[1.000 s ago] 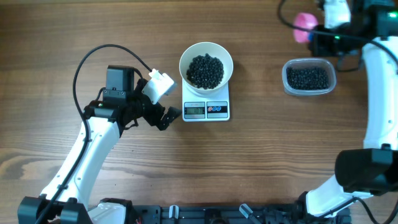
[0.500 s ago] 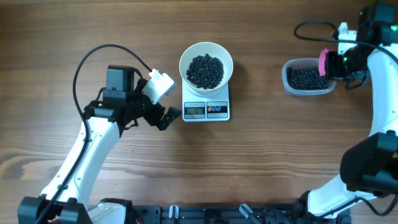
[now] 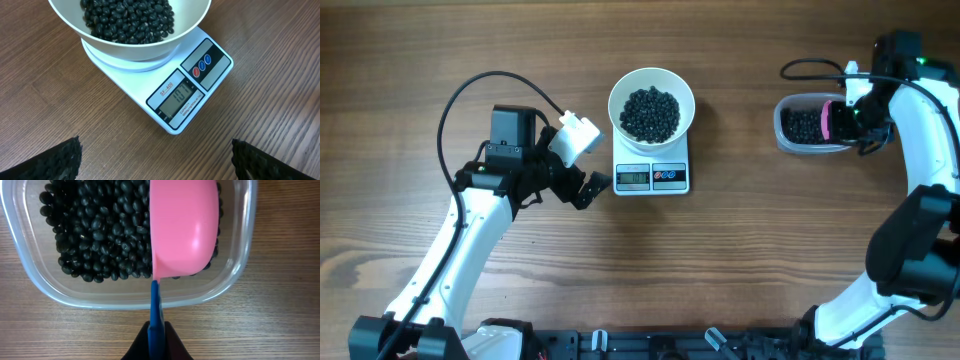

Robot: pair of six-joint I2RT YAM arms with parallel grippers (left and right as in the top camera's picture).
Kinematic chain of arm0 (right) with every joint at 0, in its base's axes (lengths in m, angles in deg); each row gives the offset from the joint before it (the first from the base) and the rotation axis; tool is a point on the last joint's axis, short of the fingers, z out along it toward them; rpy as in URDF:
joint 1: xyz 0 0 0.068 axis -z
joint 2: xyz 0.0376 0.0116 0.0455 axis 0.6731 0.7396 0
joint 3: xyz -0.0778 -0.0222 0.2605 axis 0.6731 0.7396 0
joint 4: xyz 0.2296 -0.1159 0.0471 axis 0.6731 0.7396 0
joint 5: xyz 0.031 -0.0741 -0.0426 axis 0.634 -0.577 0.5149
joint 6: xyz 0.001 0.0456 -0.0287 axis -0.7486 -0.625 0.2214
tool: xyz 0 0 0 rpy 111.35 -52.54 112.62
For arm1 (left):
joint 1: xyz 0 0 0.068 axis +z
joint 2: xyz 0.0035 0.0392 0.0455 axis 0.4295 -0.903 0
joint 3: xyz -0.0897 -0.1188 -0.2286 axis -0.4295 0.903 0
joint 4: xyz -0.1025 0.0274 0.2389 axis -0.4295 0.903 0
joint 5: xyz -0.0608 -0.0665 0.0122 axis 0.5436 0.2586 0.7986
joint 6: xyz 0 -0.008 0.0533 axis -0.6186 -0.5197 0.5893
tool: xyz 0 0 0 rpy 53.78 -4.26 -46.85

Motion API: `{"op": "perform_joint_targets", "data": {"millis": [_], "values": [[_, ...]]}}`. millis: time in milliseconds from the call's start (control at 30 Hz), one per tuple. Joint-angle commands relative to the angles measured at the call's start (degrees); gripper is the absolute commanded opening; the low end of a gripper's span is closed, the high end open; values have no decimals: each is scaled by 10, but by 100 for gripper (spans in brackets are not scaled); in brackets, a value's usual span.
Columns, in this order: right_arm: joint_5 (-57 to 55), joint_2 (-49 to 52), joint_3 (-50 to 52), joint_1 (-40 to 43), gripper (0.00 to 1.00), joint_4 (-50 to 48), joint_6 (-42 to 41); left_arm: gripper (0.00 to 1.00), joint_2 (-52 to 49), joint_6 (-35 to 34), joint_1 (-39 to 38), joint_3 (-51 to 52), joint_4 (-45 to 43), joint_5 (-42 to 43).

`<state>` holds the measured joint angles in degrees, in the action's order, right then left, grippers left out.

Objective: Scoop item into bowl and weigh 150g on scale
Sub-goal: 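Dig the pink scoop into the beans and lift it out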

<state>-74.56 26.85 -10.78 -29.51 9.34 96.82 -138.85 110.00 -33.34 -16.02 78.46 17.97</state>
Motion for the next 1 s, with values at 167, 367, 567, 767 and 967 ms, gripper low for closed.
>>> {"op": "perform_joint_targets", "data": {"millis": [167,367,567,767,967], "values": [[66,37,5,-29,4,18,31,100,0,3,2,4,-1,7],[141,37,5,-28,4,35,28,100,0,3,2,4,-1,7],[151,37,5,-26,4,54,28,100,0,3,2,4,-1,7],[174,37,3,-16,4,78,31,100,0,3,2,4,-1,7],[216,37,3,24,4,76,31,100,0,3,2,4,-1,7]]}}
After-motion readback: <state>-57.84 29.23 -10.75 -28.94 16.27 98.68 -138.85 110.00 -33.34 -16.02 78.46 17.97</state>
